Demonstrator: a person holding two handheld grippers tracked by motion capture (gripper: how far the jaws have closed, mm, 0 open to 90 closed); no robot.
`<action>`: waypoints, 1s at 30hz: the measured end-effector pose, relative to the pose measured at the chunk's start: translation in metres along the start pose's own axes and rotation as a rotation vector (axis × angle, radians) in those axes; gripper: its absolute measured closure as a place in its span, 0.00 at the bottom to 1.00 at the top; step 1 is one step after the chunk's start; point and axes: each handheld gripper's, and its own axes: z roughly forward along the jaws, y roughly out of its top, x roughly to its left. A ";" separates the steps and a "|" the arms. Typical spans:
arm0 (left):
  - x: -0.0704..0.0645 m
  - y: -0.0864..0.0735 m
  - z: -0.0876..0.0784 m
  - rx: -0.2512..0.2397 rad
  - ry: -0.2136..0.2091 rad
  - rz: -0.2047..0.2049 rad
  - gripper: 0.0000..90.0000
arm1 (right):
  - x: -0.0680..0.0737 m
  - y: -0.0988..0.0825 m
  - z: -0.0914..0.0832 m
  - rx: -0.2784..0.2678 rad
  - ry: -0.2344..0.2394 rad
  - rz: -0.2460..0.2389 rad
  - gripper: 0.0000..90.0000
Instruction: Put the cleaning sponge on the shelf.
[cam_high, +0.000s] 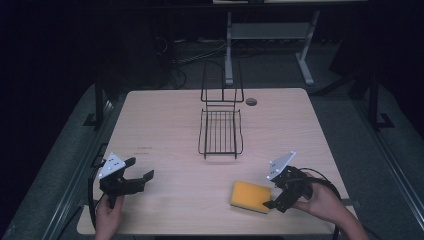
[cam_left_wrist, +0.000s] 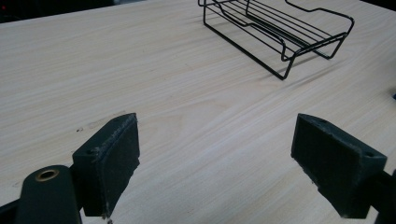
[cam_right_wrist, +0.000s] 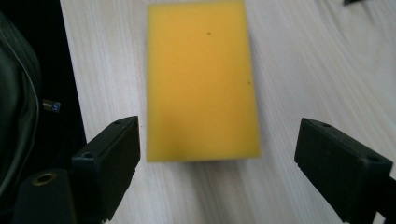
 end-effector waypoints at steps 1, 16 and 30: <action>0.000 0.000 0.000 -0.001 0.000 -0.001 0.16 | 0.001 0.003 0.002 0.003 0.004 -0.002 0.16; 0.000 0.000 0.001 0.001 -0.003 -0.002 0.16 | 0.002 0.014 0.020 0.030 0.026 -0.019 0.16; 0.000 0.000 0.000 -0.002 -0.006 -0.004 0.16 | 0.002 0.019 0.029 0.041 0.036 -0.022 0.15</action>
